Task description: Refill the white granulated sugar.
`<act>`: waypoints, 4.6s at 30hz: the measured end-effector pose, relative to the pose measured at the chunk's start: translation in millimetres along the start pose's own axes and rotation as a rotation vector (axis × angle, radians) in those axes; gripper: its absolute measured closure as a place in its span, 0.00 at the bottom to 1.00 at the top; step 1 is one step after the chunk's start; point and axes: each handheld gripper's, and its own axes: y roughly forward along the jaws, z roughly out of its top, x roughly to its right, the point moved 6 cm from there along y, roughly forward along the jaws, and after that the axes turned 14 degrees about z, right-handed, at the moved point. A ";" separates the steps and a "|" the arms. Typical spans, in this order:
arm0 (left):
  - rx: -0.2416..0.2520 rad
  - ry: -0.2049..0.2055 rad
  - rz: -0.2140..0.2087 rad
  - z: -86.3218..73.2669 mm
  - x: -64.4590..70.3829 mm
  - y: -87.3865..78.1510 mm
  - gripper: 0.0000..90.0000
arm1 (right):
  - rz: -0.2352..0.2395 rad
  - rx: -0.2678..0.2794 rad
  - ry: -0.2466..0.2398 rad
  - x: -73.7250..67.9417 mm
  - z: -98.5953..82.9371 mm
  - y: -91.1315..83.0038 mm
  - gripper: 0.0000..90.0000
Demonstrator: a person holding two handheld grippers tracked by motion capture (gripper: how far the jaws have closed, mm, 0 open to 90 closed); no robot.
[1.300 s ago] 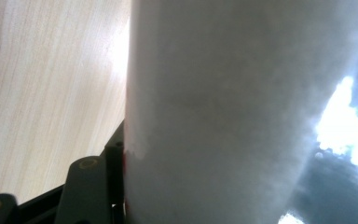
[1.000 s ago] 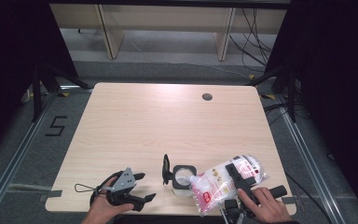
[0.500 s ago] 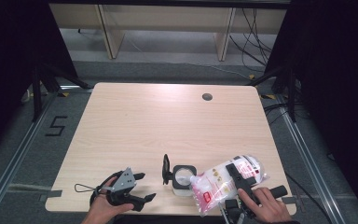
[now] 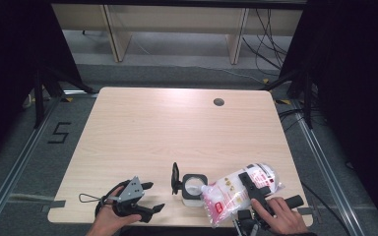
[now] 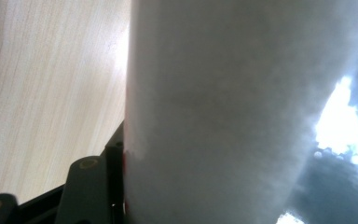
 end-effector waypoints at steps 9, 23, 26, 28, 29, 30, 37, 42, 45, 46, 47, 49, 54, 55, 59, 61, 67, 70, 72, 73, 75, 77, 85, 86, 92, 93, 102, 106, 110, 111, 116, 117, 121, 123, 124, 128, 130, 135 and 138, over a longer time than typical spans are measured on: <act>0.003 0.013 0.012 0.2 -1.5 -0.4 0.22 | -0.005 -0.001 -0.008 0.8 -0.3 -0.7 0.46; -0.009 0.007 0.002 -0.2 -1.4 -0.3 0.22 | -0.016 -0.005 -0.026 2.4 0.3 -1.4 0.46; -0.004 0.016 0.009 0.1 -1.4 -0.8 0.22 | -0.014 0.000 -0.026 2.1 0.6 -1.2 0.46; 0.006 0.021 0.009 1.0 -1.4 -0.9 0.22 | -0.012 0.002 -0.021 1.5 1.2 -1.0 0.46; -0.004 0.043 0.014 0.6 -3.4 -1.4 0.22 | -0.010 -0.003 -0.013 0.7 1.0 -1.2 0.46; -0.002 0.021 0.007 0.2 -2.3 -1.0 0.22 | -0.010 0.000 -0.015 1.0 1.3 -1.1 0.46; -0.004 0.008 0.005 0.0 -1.2 -0.5 0.22 | -0.012 -0.012 -0.032 2.1 1.0 -2.3 0.46; -0.004 0.025 0.008 0.1 -2.3 -0.8 0.22 | -0.015 -0.011 -0.033 2.2 0.7 -2.6 0.46; 0.003 0.018 0.008 0.5 -1.4 -0.8 0.22 | -0.015 -0.012 -0.036 2.2 0.9 -3.0 0.46; -0.001 0.019 0.010 0.2 -1.8 -0.9 0.22 | -0.016 -0.010 -0.034 2.3 1.0 -2.9 0.46; -0.002 0.013 0.007 0.0 -1.7 -0.6 0.22 | -0.015 -0.009 -0.036 2.5 1.1 -2.7 0.46; 0.000 0.024 0.008 0.3 -2.4 -0.8 0.22 | -0.011 -0.006 0.003 -0.2 0.8 -2.2 0.46; -0.003 0.001 0.006 0.1 -1.0 -0.9 0.22 | -0.011 -0.007 -0.048 2.9 2.3 -2.2 0.46; -0.002 0.020 0.009 0.3 -2.3 -1.1 0.22 | -0.011 -0.008 -0.048 2.8 2.3 -2.4 0.46; -0.008 0.013 0.012 -0.1 -2.1 -1.3 0.22 | -0.013 -0.014 -0.047 3.1 1.8 -2.5 0.46; -0.007 0.014 0.011 -0.1 -2.1 -1.1 0.22 | -0.006 -0.014 -0.014 0.1 0.1 -2.6 0.46; -0.005 0.013 0.012 -0.1 -1.9 -1.1 0.22 | -0.007 -0.017 -0.042 2.5 0.4 -2.4 0.46; -0.007 0.002 0.009 0.1 -1.5 -1.2 0.22 | -0.008 -0.019 -0.043 2.7 0.6 -2.6 0.46; -0.001 -0.007 0.019 0.5 -0.8 -1.7 0.22 | -0.008 -0.016 -0.050 2.9 0.6 -2.6 0.46; 0.002 -0.009 0.018 0.6 -0.9 -1.4 0.22 | -0.008 -0.016 -0.047 2.8 0.6 -2.5 0.46; 0.003 -0.008 0.018 0.6 -0.9 -1.5 0.22 | -0.009 -0.013 -0.036 2.3 0.7 -2.2 0.46; 0.009 -0.011 0.015 0.7 -0.6 -1.1 0.22 | -0.019 0.007 -0.036 3.6 1.2 -2.3 0.46; 0.005 -0.005 0.010 0.8 -1.4 -1.7 0.22 | -0.012 0.015 -0.028 3.3 0.4 -1.9 0.46; 0.002 0.003 0.009 0.6 -1.7 -2.0 0.22 | -0.008 0.014 -0.033 2.8 0.3 -2.1 0.46; 0.004 0.002 0.010 0.6 -1.7 -2.0 0.22 | -0.005 0.016 -0.007 1.6 0.7 -2.8 0.46; 0.004 0.001 0.010 0.7 -1.8 -2.1 0.22 | -0.008 0.025 -0.024 2.9 0.6 -2.5 0.46; 0.010 0.010 0.016 0.8 -1.7 -1.5 0.22 | -0.007 0.023 -0.016 3.1 0.5 -3.1 0.46; 0.009 -0.010 0.016 0.7 -0.7 -1.1 0.22 | -0.006 0.022 -0.011 2.9 -0.1 -2.7 0.46; 0.003 -0.004 0.017 0.2 -1.5 -1.3 0.22 | -0.004 0.023 0.003 2.1 -0.9 -2.6 0.46; 0.001 -0.002 0.018 0.1 -1.5 -1.5 0.22 | -0.002 0.017 0.001 1.9 -1.1 -2.9 0.46; 0.010 -0.003 0.019 0.8 -1.3 -1.2 0.22 | -0.002 0.018 -0.001 2.0 -1.3 -2.8 0.46; 0.011 -0.005 0.018 0.8 -1.1 -1.2 0.22 | 0.004 0.013 -0.008 2.0 -1.6 -3.4 0.46; 0.007 -0.006 0.010 0.8 -1.3 -1.7 0.22 | 0.005 0.009 -0.006 1.7 -1.8 -3.7 0.46; 0.008 -0.001 0.015 0.7 -1.7 -1.9 0.22 | 0.002 0.018 -0.018 3.2 -1.6 -3.4 0.46; 0.007 -0.007 0.011 0.9 -1.4 -1.8 0.22 | -0.011 0.032 -0.015 3.4 -1.4 -2.1 0.46; 0.008 -0.002 0.015 0.8 -1.7 -1.9 0.22 | -0.013 0.021 -0.027 3.8 -2.3 -2.9 0.46; 0.005 -0.007 0.010 0.8 -1.4 -1.8 0.22 | -0.003 0.014 -0.021 2.9 -2.7 -2.7 0.46; 0.005 -0.006 0.011 0.8 -1.5 -1.7 0.22 | -0.004 0.014 -0.027 3.2 -2.4 -2.8 0.46; 0.007 -0.007 0.013 0.7 -1.3 -1.9 0.22 | -0.008 0.018 -0.021 3.4 -1.9 -3.2 0.46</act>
